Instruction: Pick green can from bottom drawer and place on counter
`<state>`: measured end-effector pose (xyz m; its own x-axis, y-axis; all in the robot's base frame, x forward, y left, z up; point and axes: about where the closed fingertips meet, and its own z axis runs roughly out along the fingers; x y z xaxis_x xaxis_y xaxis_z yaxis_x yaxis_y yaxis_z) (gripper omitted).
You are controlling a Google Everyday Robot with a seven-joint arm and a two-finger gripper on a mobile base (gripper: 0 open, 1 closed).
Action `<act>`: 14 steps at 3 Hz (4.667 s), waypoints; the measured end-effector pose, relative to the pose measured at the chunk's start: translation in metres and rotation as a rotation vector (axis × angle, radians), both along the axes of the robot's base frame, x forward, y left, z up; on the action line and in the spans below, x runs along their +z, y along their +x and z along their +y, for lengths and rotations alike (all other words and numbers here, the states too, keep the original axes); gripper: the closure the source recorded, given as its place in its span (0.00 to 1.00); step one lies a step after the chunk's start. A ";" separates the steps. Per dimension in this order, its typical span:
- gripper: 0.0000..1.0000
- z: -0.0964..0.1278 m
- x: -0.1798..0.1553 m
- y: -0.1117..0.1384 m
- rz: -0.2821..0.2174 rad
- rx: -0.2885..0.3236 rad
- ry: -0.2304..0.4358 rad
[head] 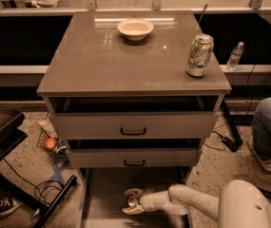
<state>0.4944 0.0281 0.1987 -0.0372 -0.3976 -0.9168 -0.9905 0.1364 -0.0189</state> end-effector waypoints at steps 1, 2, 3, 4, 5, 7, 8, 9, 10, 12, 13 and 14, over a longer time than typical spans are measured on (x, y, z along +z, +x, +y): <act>0.89 0.001 0.000 -0.001 0.001 0.001 0.001; 1.00 0.001 0.004 -0.003 0.000 0.003 0.008; 1.00 0.003 0.058 -0.031 -0.031 0.015 0.110; 1.00 -0.033 0.164 -0.064 -0.089 -0.038 0.168; 1.00 -0.059 0.238 -0.093 -0.110 -0.095 0.157; 1.00 -0.081 0.332 -0.162 -0.090 -0.167 0.180; 1.00 -0.076 0.351 -0.154 -0.100 -0.175 0.180; 1.00 -0.072 0.428 -0.109 -0.062 -0.275 0.128; 1.00 -0.077 0.504 -0.053 -0.001 -0.373 0.053; 1.00 -0.086 0.553 -0.017 0.036 -0.441 0.032; 1.00 -0.080 0.573 -0.010 0.017 -0.431 0.034; 1.00 -0.066 0.632 0.014 -0.009 -0.410 0.039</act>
Offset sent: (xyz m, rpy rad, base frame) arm -0.0005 0.0012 0.0003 0.0012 0.0008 0.0014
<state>0.5081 -0.0378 0.8309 -0.1774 -0.3161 -0.9320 -0.8536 0.5207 -0.0141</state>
